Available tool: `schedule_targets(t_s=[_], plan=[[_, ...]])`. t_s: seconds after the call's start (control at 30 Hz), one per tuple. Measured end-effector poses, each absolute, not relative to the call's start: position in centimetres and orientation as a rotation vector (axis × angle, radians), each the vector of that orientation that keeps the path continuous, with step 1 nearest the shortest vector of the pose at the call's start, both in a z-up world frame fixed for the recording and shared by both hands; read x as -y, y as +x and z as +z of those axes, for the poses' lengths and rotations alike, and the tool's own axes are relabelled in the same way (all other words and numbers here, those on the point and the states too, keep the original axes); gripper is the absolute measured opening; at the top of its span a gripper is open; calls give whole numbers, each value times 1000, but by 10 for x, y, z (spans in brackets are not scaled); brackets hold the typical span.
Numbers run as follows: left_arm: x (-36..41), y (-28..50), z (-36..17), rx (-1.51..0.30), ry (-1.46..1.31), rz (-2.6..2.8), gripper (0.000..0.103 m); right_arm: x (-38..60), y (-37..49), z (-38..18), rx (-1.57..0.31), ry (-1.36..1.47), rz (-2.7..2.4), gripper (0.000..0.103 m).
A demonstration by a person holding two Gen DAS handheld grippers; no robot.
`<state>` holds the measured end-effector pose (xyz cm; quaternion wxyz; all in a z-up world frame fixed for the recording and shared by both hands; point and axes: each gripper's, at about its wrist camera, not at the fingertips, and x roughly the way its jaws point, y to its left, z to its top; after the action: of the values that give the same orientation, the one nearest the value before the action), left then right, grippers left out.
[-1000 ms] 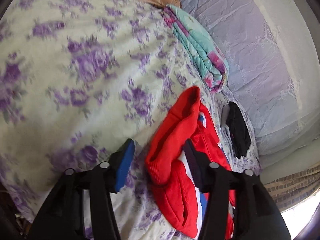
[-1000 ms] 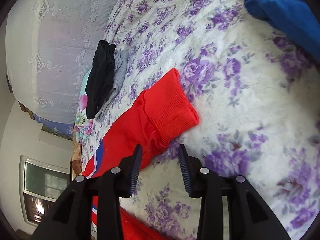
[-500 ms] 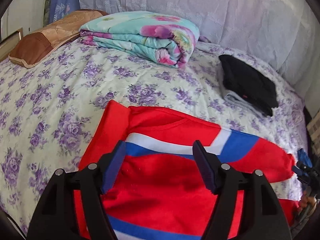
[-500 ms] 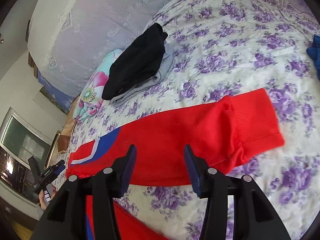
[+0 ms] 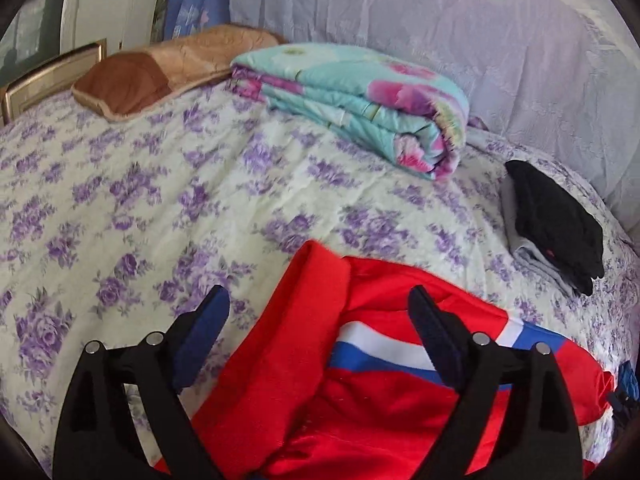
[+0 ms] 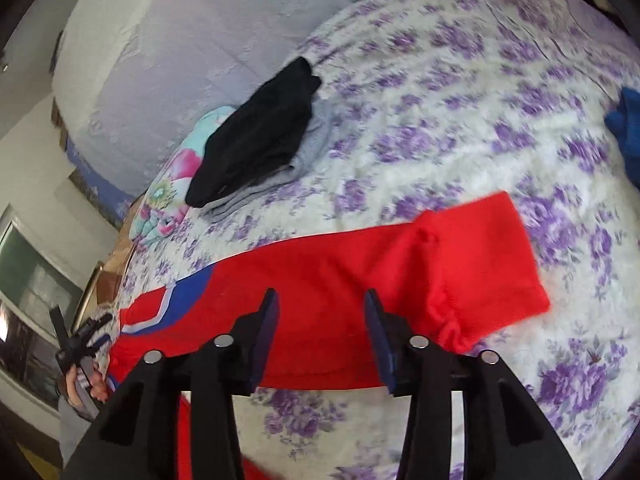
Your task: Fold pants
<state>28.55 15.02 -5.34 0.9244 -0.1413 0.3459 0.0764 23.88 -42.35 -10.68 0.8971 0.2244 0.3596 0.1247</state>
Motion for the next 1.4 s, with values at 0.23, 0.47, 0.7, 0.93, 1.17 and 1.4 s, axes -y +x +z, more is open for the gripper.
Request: schedule_targets(t_s=[0.23, 0.47, 0.7, 0.93, 1.17, 1.4], plan=[[-60, 303, -58, -720, 64, 85, 98, 395, 271, -140, -902, 407, 223, 70], [-43, 317, -105, -835, 146, 81, 98, 378, 266, -143, -845, 287, 255, 85], [-44, 306, -97, -769, 129, 106, 98, 368, 264, -143, -848, 220, 262, 98], [-45, 282, -81, -663, 88, 107, 98, 382, 247, -130, -732, 305, 247, 98], [-43, 261, -68, -603, 81, 81, 98, 393, 208, -87, -471, 332, 283, 99], [-53, 259, -56, -605, 79, 53, 98, 397, 194, -77, -429, 360, 377, 99]])
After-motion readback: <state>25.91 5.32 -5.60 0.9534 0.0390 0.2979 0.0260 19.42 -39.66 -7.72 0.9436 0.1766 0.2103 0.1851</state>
